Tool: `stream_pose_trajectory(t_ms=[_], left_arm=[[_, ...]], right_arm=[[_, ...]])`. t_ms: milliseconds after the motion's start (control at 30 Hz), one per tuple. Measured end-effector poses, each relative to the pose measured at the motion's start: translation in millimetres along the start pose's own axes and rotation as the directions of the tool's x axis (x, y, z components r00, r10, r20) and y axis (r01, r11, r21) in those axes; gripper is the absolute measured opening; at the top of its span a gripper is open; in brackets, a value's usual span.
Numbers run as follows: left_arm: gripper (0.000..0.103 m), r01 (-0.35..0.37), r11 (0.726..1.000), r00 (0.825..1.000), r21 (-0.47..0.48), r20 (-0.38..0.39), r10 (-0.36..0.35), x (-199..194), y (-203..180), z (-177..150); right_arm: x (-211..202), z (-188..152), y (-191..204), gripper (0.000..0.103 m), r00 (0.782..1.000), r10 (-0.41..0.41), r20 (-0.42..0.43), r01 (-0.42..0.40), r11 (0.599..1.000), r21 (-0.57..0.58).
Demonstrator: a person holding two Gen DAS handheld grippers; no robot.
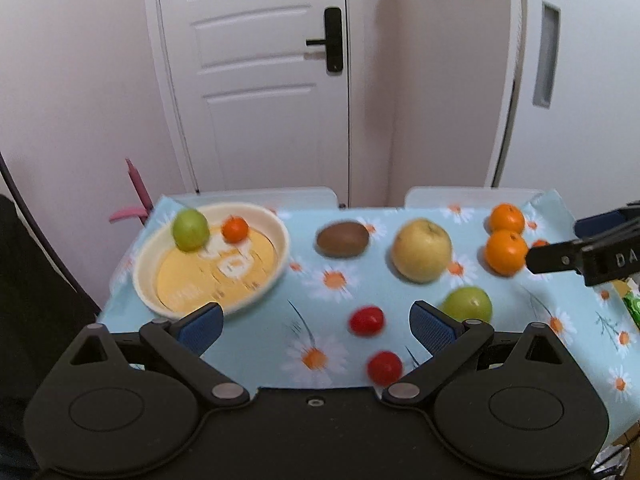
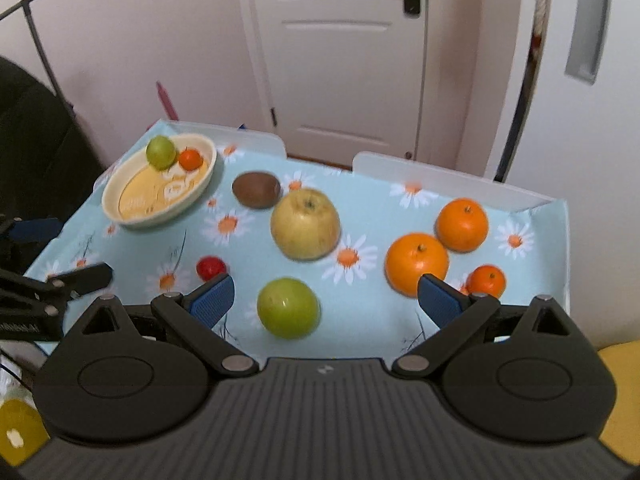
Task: Organize fruits
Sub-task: 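Move both tools back toward the remaining fruit on the table, then grasp the red tomato with the left tool while the right tool grasps the green apple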
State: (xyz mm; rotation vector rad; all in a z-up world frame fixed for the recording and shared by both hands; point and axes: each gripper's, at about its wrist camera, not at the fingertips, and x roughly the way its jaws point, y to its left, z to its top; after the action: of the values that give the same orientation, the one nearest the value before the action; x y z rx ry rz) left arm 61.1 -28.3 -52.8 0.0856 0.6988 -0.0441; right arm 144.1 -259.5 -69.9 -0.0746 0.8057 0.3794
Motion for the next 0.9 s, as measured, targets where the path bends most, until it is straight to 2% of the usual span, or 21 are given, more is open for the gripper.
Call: stream_pose_trajectory(t_ms=[233, 300, 400, 567, 800, 900], left_arm=[[0.09, 0.017, 0.999, 0.999, 0.05, -0.038, -0.015, 32.5, -33.8, -26.1], [0.073, 0.031, 0.998, 0.997, 0.049, -0.073, -0.028, 43.9, -37.6, -32.0], [0.07, 0.04, 0.998, 0.994, 0.038, -0.103, -0.036, 57.8, -40.3, -40.0], [0.064, 0.026, 0.998, 0.995, 0.053, -0.101, -0.021, 70.1, -46.5, -44.8], [0.061, 0.033, 0.998, 0.992, 0.045, -0.125, -0.027, 82.2, -47.3, -46.0], [0.047, 0.044, 0.998, 0.989, 0.035, -0.14, -0.039, 85.0, -46.3, -47.6]], right_arm=[[28.6, -14.8, -7.1, 0.103, 0.998, 0.065, -0.01, -0.065, 0.998, -0.027], [36.2, -19.0, -6.4, 0.103, 0.996, 0.082, -0.019, -0.083, 0.996, -0.032], [46.9, -24.9, -4.1, 0.103, 0.995, 0.092, -0.033, -0.093, 0.995, -0.043], [60.0, -28.2, -2.6, 0.103, 0.993, 0.107, -0.045, -0.109, 0.993, -0.038], [72.8, -28.9, 6.5, 0.103, 0.992, 0.106, -0.062, -0.11, 0.992, -0.069], [77.1, -29.0, 8.7, 0.103, 0.991, 0.11, -0.071, -0.115, 0.991, -0.069]])
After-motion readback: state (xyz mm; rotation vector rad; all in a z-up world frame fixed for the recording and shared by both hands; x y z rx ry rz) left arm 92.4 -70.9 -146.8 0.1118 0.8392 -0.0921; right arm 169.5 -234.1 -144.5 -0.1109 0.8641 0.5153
